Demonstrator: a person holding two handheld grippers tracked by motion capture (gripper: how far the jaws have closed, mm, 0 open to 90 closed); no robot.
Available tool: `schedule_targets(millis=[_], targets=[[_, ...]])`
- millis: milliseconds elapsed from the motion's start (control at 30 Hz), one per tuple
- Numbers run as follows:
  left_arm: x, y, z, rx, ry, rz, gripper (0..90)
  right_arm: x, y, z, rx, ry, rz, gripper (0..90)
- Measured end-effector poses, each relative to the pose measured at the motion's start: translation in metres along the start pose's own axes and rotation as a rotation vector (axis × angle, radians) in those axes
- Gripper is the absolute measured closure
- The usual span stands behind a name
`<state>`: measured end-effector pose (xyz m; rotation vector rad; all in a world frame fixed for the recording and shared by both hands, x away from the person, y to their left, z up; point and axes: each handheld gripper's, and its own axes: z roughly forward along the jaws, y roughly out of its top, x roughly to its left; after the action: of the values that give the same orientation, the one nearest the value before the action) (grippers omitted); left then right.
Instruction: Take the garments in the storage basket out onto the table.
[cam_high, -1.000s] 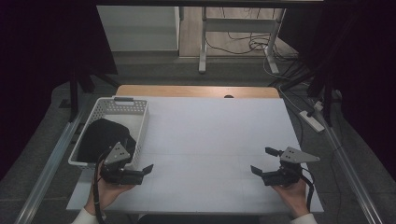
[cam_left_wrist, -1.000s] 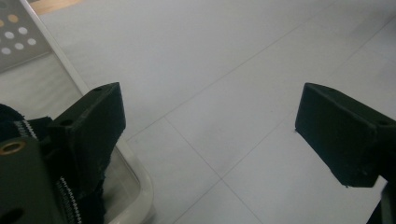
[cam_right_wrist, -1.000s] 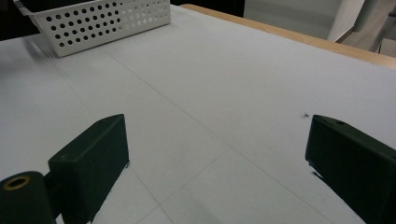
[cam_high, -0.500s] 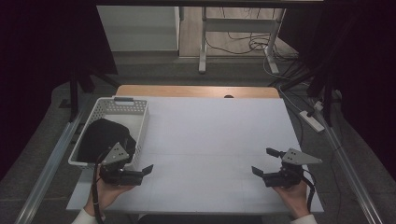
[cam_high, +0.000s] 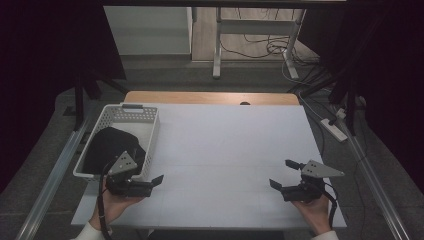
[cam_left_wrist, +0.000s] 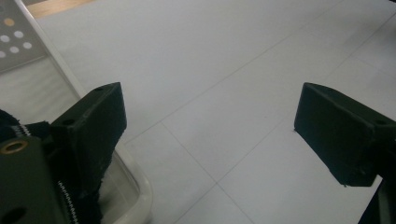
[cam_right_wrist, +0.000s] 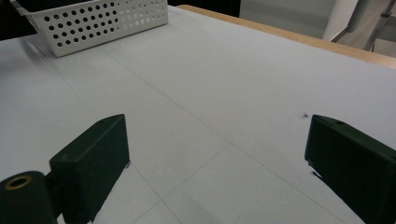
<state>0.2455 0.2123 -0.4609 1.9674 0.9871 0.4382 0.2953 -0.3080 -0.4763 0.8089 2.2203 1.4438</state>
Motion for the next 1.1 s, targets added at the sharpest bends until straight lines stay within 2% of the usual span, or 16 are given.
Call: schedule_targets(millis=[433,800,1100], targets=[[0.004,0.002,-0.004,-0.003,0.01,-0.004,10.1,0.001,-0.001,0.001,0.015,-0.007,-0.009,6.0],[0.009,0.005,-0.011,-0.017,0.022,-0.011,10.2,0.0,-0.002,0.001,0.01,-0.007,0.001,6.0],[0.017,0.011,-0.019,-0.021,0.032,-0.02,10.1,0.0,-0.002,0.002,0.013,-0.007,0.001,6.0]])
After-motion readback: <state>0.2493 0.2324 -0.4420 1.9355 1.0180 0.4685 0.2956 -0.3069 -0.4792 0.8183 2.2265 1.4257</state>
